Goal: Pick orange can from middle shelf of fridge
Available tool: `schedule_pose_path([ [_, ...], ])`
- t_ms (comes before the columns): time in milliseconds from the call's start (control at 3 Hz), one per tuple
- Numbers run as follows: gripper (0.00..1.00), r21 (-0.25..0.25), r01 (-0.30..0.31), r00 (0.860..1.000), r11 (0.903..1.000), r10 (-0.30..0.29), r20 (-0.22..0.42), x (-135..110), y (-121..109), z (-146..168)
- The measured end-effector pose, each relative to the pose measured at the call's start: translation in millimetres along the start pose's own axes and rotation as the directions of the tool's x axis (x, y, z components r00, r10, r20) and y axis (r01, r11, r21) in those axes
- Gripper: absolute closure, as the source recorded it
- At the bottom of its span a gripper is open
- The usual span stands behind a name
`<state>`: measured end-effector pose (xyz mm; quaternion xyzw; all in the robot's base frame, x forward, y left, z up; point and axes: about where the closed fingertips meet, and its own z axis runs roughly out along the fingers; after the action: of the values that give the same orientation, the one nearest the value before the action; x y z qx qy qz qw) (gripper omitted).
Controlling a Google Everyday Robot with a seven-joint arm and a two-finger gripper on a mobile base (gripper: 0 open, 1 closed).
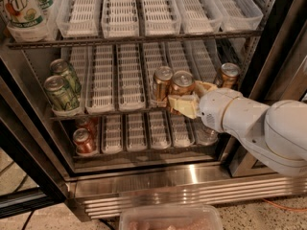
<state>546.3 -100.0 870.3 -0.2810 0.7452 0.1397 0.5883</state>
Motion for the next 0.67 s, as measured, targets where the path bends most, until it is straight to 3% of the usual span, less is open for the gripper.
schedule_pose_path([
  [333,1.0,-0.051,0.004,1.0,0.9987,-0.004,0.006,-3.6,11.4,-1.0],
  [667,1.0,-0.16,-0.009,0.999,0.9871,0.004,-0.033,4.6,47.3,-12.4],
])
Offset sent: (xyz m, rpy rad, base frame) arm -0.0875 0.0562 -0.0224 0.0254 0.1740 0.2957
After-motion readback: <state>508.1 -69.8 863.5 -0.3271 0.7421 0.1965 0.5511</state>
